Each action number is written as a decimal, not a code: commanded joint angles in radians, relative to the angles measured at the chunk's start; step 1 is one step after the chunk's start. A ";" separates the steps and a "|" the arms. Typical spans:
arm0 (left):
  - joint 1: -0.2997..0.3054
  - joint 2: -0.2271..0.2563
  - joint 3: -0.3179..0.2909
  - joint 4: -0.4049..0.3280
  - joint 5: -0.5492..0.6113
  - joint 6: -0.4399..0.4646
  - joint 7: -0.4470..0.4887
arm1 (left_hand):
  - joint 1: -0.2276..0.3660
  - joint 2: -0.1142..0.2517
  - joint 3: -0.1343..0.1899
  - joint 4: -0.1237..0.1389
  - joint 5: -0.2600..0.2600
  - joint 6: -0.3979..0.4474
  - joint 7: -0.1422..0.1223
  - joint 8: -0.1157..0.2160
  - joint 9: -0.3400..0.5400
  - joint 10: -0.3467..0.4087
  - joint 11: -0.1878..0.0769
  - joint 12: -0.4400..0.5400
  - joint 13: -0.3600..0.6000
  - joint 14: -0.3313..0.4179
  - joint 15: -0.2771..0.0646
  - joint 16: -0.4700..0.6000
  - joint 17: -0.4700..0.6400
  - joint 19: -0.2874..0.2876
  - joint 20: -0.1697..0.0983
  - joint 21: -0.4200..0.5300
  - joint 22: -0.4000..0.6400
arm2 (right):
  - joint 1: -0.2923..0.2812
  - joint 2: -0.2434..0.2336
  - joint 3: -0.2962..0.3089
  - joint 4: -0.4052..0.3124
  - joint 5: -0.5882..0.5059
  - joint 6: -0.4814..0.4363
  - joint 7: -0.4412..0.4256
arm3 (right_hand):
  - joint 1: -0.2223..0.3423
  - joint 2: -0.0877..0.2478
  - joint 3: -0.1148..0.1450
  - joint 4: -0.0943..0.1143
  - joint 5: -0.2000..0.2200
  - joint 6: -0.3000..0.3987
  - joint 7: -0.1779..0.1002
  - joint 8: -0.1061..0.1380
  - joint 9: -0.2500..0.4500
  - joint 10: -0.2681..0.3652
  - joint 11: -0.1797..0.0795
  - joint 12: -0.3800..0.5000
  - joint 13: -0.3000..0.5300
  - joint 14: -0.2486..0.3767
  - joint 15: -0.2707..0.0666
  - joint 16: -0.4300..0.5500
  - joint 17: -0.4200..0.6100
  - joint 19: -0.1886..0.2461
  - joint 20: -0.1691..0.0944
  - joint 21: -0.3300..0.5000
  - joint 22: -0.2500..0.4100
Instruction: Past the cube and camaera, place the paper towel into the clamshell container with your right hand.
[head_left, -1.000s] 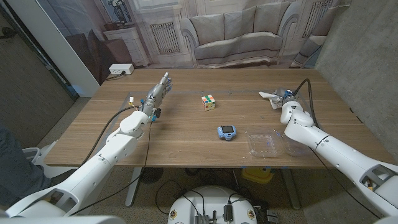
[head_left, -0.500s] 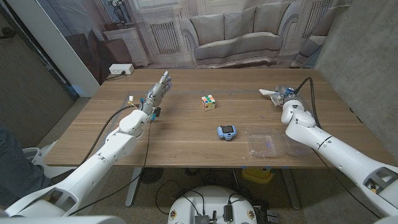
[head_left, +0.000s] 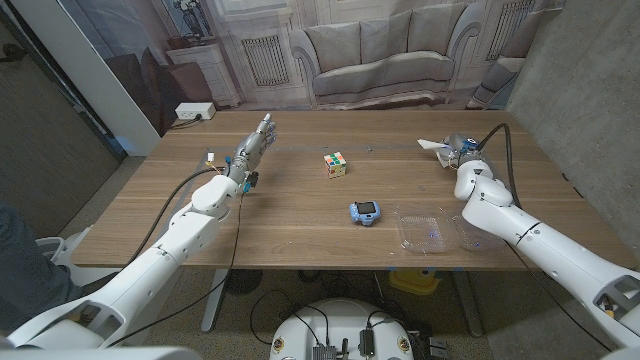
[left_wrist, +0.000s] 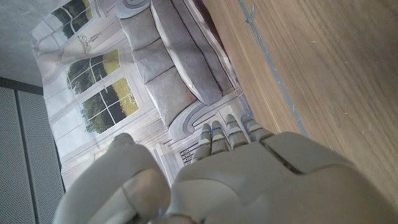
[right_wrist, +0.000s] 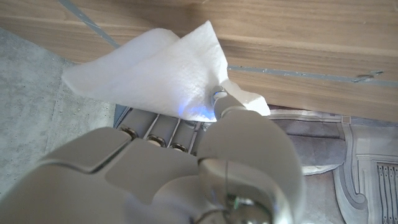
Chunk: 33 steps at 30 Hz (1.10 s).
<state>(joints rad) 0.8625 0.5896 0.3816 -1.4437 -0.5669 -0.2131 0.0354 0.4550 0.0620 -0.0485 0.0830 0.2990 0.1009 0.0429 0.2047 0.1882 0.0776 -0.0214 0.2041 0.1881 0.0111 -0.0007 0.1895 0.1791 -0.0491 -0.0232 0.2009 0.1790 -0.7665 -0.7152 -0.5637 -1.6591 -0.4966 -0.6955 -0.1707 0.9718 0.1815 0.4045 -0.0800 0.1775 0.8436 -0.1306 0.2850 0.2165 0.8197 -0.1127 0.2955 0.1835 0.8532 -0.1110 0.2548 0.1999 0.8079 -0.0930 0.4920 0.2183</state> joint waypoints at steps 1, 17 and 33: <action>-0.009 0.005 0.005 -0.007 0.006 0.011 -0.003 | 0.000 0.005 -0.006 0.001 -0.006 0.007 0.002 -0.004 0.002 0.002 -0.005 0.000 0.004 0.002 -0.002 -0.001 0.004 -0.005 -0.004 -0.001 0.002 | -0.061 -0.034 0.041 -0.074 0.025 0.016 -0.043 | 0.002 -0.002 0.010 0.001 -0.003 0.010 -0.002 -0.001 0.002 0.007 0.001 -0.002 0.004 0.002 -0.117 -0.004 0.002 -0.005 -0.122 0.006 0.001; -0.007 0.010 0.010 -0.024 0.006 0.031 -0.001 | 0.001 0.006 -0.008 0.001 -0.007 0.009 0.001 -0.003 0.002 0.004 -0.005 0.001 0.004 0.003 -0.001 -0.001 0.004 -0.004 -0.004 -0.001 0.002 | -0.135 -0.095 0.105 -0.133 0.094 0.107 -0.077 | 0.004 -0.007 0.014 0.001 -0.004 0.014 -0.007 -0.008 0.004 0.011 -0.015 -0.012 0.004 -0.008 -0.116 -0.017 0.001 -0.024 -0.120 0.005 -0.001; 0.033 0.035 -0.001 -0.126 0.023 0.106 0.089 | 0.003 0.008 -0.011 0.001 -0.007 0.011 0.000 -0.003 0.002 0.006 -0.006 0.001 0.004 0.004 -0.002 0.000 0.004 -0.002 -0.005 0.000 0.002 | -0.179 -0.158 0.160 -0.160 0.150 0.218 -0.090 | 0.004 -0.007 0.016 0.001 -0.005 0.027 -0.009 -0.009 0.005 0.020 -0.020 -0.016 0.004 -0.012 -0.116 -0.024 0.001 -0.030 -0.120 0.007 -0.002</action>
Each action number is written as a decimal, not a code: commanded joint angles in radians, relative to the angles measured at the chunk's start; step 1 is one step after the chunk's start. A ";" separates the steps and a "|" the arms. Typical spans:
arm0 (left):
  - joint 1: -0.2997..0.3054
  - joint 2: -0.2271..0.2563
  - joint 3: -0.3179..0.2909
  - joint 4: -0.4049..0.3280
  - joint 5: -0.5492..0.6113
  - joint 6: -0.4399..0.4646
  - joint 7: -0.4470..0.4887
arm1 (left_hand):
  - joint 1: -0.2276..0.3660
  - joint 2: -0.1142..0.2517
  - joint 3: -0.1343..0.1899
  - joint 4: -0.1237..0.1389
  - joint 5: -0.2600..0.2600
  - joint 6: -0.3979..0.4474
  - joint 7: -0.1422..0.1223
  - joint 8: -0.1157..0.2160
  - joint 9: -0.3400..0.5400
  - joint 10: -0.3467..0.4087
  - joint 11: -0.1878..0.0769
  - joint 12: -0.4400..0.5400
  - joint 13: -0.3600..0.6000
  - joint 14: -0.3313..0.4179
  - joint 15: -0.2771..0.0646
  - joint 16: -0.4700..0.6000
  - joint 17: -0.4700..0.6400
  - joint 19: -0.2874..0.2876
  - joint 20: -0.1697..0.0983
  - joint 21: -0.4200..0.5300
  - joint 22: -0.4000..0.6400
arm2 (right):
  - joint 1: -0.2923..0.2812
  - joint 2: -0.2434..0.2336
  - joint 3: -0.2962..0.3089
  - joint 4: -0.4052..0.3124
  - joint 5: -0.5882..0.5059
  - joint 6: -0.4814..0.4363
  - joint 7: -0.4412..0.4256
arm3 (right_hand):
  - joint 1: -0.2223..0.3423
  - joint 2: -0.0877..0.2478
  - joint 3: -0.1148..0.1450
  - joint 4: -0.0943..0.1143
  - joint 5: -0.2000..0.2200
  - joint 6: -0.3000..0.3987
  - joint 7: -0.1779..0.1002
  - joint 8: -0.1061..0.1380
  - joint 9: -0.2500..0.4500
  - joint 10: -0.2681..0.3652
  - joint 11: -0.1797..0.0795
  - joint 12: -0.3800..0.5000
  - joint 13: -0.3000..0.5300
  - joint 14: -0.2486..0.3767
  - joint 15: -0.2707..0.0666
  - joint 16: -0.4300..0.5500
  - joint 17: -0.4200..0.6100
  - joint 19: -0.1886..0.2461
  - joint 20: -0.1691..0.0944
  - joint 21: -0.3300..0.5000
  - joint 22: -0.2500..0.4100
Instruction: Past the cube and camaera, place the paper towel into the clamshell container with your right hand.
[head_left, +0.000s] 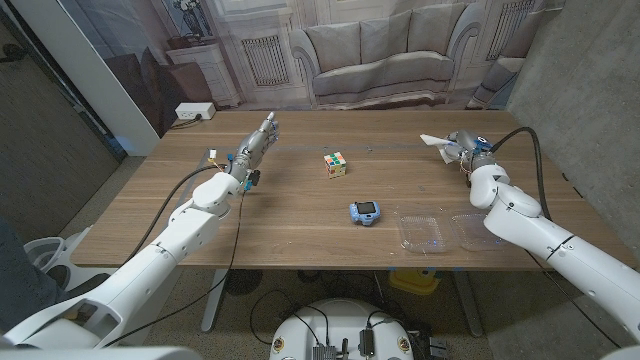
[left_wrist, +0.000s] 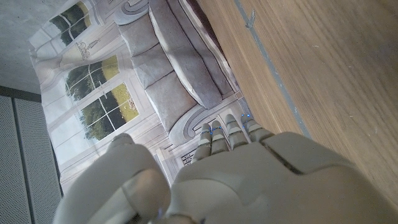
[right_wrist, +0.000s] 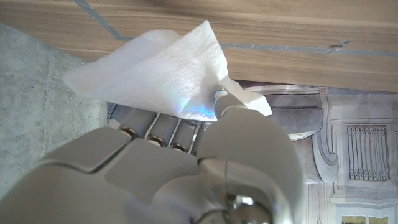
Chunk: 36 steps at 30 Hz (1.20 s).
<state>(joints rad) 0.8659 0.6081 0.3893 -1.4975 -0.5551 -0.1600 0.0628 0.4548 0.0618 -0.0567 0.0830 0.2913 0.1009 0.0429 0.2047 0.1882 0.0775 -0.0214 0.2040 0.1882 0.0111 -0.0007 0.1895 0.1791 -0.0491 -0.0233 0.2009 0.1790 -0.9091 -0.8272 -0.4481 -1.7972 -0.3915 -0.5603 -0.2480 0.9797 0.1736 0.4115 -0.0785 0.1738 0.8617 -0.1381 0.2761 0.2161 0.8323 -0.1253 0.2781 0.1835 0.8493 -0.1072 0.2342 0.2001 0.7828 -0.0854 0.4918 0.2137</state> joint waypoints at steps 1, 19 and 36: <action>0.035 0.018 -0.011 -0.082 0.011 0.057 0.071 | 0.003 0.008 -0.003 0.001 0.000 0.011 0.001 -0.003 0.002 0.006 -0.004 0.001 0.004 0.004 -0.002 0.000 0.004 -0.001 -0.005 0.000 0.002 | -0.039 -0.051 0.049 -0.024 0.050 0.089 -0.011 | -0.004 0.001 0.009 -0.001 -0.001 0.009 -0.002 -0.001 0.006 0.008 -0.007 0.001 0.004 -0.008 -0.121 -0.004 0.001 -0.005 -0.128 0.008 0.003; 0.068 0.032 -0.032 -0.155 0.015 0.094 0.127 | 0.005 0.010 -0.006 0.001 0.000 0.015 0.002 -0.001 0.002 0.008 -0.002 0.002 0.004 0.008 -0.002 0.000 0.003 0.001 -0.005 0.001 0.002 | -0.094 -0.115 0.104 -0.039 0.098 0.238 -0.042 | -0.001 -0.001 0.011 -0.003 -0.001 0.017 -0.003 -0.004 0.006 0.015 -0.007 -0.004 0.004 -0.008 -0.122 -0.009 0.002 -0.010 -0.127 0.011 0.002; 0.065 0.036 -0.034 -0.152 0.002 0.099 0.113 | 0.006 0.011 -0.009 0.000 0.000 0.018 0.002 -0.001 0.002 0.013 -0.003 0.003 0.005 0.013 -0.002 0.001 0.004 0.003 -0.005 0.001 0.002 | -0.200 -0.161 0.159 -0.130 0.113 0.243 -0.094 | -0.001 -0.002 0.012 -0.004 -0.002 0.025 -0.005 -0.008 0.007 0.017 -0.011 -0.011 0.005 -0.013 -0.121 -0.014 0.002 -0.020 -0.127 0.012 0.001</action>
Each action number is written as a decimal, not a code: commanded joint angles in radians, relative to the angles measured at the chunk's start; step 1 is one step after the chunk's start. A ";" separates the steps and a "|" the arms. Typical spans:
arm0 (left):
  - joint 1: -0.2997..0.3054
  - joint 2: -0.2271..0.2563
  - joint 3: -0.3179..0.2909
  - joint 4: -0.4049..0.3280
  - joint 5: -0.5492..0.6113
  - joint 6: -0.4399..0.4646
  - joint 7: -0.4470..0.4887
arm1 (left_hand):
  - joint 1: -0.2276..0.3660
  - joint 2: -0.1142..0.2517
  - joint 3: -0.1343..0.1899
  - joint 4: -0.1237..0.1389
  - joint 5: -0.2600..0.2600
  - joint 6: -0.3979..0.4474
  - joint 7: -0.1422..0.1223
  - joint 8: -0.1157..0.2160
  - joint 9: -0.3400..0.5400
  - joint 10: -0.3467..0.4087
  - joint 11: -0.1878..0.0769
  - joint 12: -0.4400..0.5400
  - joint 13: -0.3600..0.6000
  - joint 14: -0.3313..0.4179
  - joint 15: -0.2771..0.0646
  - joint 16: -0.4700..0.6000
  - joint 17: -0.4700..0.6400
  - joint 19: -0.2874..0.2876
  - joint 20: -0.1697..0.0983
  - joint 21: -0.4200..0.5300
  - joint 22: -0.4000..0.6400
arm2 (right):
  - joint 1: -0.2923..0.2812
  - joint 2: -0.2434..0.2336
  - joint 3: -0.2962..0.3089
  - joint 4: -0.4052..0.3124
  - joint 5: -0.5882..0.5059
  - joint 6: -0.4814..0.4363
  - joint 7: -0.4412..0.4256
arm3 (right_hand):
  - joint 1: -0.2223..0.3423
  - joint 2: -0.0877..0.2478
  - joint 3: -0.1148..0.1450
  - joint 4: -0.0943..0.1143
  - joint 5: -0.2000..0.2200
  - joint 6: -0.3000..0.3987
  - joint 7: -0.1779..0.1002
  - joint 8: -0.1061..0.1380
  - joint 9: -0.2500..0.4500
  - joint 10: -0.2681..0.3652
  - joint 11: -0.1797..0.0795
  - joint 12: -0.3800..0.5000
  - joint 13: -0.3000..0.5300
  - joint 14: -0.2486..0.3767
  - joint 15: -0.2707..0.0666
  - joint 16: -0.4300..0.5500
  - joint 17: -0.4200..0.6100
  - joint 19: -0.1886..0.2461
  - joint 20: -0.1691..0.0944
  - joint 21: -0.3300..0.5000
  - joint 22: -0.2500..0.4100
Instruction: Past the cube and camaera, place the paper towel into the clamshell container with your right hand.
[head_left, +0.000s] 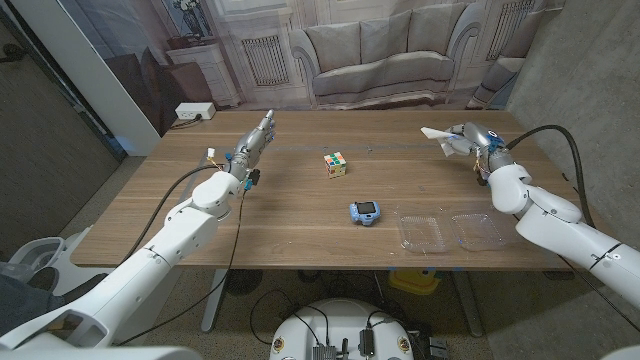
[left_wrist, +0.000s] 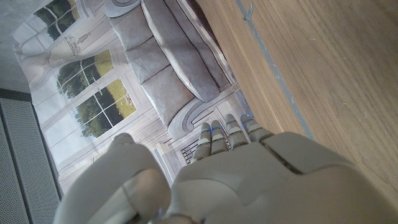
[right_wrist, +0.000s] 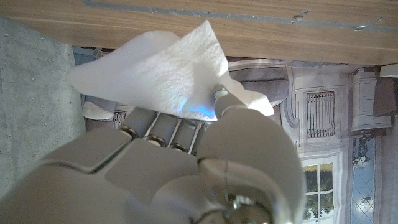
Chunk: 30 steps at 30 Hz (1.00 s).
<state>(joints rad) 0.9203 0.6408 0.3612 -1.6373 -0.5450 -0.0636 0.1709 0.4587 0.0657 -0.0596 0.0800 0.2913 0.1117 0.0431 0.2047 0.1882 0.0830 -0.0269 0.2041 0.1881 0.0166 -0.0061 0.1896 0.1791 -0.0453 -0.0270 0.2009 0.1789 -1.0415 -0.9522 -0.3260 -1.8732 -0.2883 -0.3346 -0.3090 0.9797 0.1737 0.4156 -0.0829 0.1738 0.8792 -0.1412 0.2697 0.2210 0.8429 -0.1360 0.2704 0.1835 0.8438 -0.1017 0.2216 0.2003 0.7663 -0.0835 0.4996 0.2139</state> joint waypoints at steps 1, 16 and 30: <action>0.013 0.003 -0.006 -0.013 -0.009 0.004 0.005 | 0.003 0.007 -0.007 0.003 0.000 0.007 0.001 -0.001 0.002 0.007 0.002 0.003 0.005 0.007 0.003 0.001 0.004 -0.001 -0.002 0.001 0.002 | -0.074 -0.041 0.040 -0.056 0.010 0.024 -0.038 | -0.001 -0.002 0.008 0.001 -0.002 0.008 -0.002 -0.002 0.002 0.007 -0.001 -0.003 0.005 -0.007 -0.127 -0.002 0.002 -0.004 -0.129 0.004 0.000; 0.039 0.019 -0.012 -0.055 -0.004 0.020 0.027 | 0.004 0.008 -0.009 0.003 0.000 0.007 0.000 -0.002 0.002 0.009 0.002 0.003 0.005 0.008 0.002 0.001 0.004 -0.001 -0.001 0.001 0.002 | -0.150 -0.088 0.086 -0.077 0.025 0.116 -0.097 | -0.001 -0.001 0.009 0.000 -0.002 0.011 -0.003 -0.004 0.002 0.007 -0.003 -0.007 0.005 -0.006 -0.128 -0.002 0.003 -0.007 -0.128 0.005 0.000; 0.016 0.003 0.004 -0.033 0.000 0.016 0.011 | 0.005 0.009 -0.012 0.003 0.000 0.008 -0.001 -0.002 0.002 0.007 0.004 0.002 0.005 0.009 0.001 0.001 0.004 -0.001 -0.001 0.001 0.002 | -0.205 -0.134 0.118 -0.110 0.030 0.161 -0.113 | 0.000 -0.002 0.010 -0.001 -0.002 0.013 -0.006 -0.007 0.003 0.008 -0.010 -0.011 0.005 -0.009 -0.129 -0.005 0.003 -0.012 -0.128 0.006 -0.001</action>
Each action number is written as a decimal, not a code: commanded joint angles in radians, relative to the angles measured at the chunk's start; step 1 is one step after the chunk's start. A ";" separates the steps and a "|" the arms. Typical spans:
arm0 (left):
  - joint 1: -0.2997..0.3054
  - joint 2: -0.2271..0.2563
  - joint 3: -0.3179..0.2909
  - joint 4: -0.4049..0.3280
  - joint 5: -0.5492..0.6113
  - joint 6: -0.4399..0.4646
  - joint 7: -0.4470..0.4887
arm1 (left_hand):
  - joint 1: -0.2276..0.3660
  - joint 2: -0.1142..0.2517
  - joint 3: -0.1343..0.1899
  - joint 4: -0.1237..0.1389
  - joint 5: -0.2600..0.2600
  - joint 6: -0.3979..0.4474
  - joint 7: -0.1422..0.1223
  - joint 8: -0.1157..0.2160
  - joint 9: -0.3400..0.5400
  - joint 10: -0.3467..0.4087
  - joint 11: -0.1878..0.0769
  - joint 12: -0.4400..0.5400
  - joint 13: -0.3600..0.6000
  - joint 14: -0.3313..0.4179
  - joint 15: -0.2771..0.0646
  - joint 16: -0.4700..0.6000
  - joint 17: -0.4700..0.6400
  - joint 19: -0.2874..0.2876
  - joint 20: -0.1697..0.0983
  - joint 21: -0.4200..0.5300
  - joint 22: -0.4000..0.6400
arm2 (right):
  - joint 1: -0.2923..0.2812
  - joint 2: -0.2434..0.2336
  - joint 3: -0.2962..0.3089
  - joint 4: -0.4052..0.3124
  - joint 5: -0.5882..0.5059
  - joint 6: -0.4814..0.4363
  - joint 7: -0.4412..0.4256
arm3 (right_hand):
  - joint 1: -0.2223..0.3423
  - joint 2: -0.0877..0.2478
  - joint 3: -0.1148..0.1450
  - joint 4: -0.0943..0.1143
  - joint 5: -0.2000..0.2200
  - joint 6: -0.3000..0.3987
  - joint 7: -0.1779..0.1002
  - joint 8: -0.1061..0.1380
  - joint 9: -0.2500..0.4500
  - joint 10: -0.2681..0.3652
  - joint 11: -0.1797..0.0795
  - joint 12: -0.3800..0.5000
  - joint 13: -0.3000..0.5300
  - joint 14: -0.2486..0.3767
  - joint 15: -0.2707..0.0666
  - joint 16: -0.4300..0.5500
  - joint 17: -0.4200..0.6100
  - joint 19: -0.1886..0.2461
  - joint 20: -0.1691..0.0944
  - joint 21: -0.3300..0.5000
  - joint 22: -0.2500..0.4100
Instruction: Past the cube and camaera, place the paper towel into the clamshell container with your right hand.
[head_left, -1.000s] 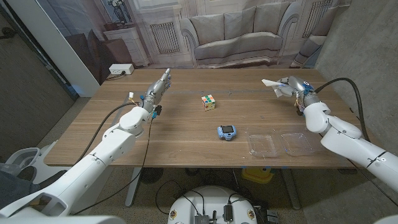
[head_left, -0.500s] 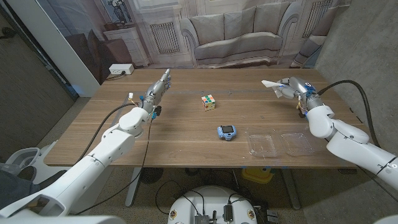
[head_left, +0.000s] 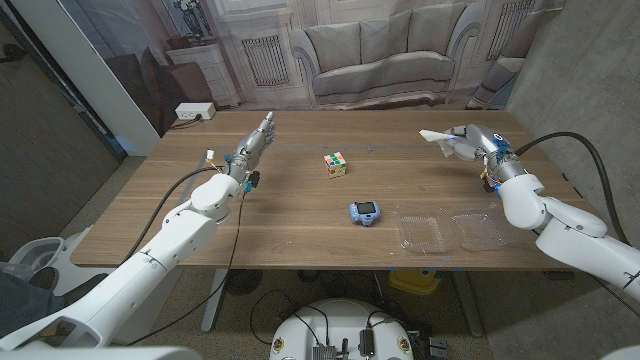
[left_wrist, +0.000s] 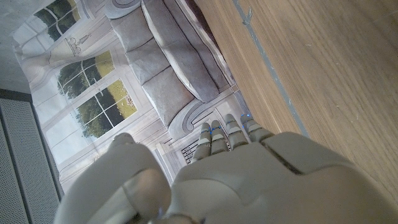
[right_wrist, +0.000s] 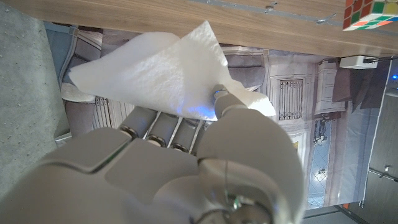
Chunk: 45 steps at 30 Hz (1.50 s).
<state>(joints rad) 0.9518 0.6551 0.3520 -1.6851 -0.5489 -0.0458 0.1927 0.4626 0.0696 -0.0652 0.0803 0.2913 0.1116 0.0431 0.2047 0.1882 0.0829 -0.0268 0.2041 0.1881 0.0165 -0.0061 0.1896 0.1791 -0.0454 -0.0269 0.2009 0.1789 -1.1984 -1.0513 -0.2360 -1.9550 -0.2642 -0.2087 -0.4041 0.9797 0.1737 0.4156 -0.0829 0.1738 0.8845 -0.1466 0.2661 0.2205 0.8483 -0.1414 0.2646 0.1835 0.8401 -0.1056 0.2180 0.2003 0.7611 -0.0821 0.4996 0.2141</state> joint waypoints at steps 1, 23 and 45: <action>-0.017 -0.012 0.015 0.016 0.004 -0.003 -0.013 | 0.001 0.006 -0.006 0.003 0.000 0.009 -0.001 -0.002 0.002 0.007 0.003 0.002 0.005 0.008 0.001 0.001 0.004 0.000 -0.001 0.001 0.002 | -0.055 -0.038 0.032 -0.033 0.006 0.035 -0.021 | 0.001 -0.002 0.010 -0.002 -0.002 0.009 -0.001 -0.003 0.003 0.003 -0.003 -0.006 0.005 -0.006 -0.125 -0.002 0.003 -0.008 -0.129 0.006 -0.001; -0.046 -0.014 0.029 0.019 0.016 0.018 -0.018 | 0.003 0.007 -0.010 0.003 0.000 0.009 0.000 -0.002 0.002 0.010 0.003 0.002 0.005 0.008 0.002 0.000 0.004 -0.001 -0.001 0.001 0.002 | -0.167 -0.103 0.105 -0.065 0.023 0.119 -0.064 | 0.002 -0.004 0.011 -0.005 -0.001 0.033 -0.004 -0.002 0.004 0.023 -0.011 -0.005 0.006 -0.003 -0.125 -0.002 0.004 -0.015 -0.128 0.008 -0.004; -0.081 -0.025 0.045 0.029 0.030 0.041 -0.017 | 0.004 0.009 -0.014 0.003 0.000 0.008 0.000 -0.003 0.002 0.009 0.000 0.001 0.005 0.009 0.002 0.000 0.004 -0.001 0.000 0.000 0.002 | -0.291 -0.148 0.184 -0.097 0.004 0.136 -0.102 | 0.003 -0.007 0.010 -0.011 0.000 0.046 -0.005 -0.006 0.004 0.039 -0.016 -0.008 0.006 -0.001 -0.126 -0.004 0.003 -0.016 -0.127 0.012 -0.006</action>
<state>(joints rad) 0.8922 0.6344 0.3874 -1.6641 -0.5234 -0.0176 0.1796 0.4667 0.0737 -0.0725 0.0794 0.2914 0.1116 0.0431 0.2047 0.1882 0.0829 -0.0267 0.2041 0.1882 0.0165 -0.0060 0.1896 0.1791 -0.0454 -0.0269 0.2009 0.1789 -1.4403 -1.1815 -0.0795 -2.0377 -0.2472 -0.0903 -0.4880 0.9796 0.1737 0.4230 -0.0903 0.1737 0.9202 -0.1502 0.2580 0.2207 0.8752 -0.1573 0.2589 0.1835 0.8402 -0.1056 0.2144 0.2023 0.7451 -0.0765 0.5069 0.2043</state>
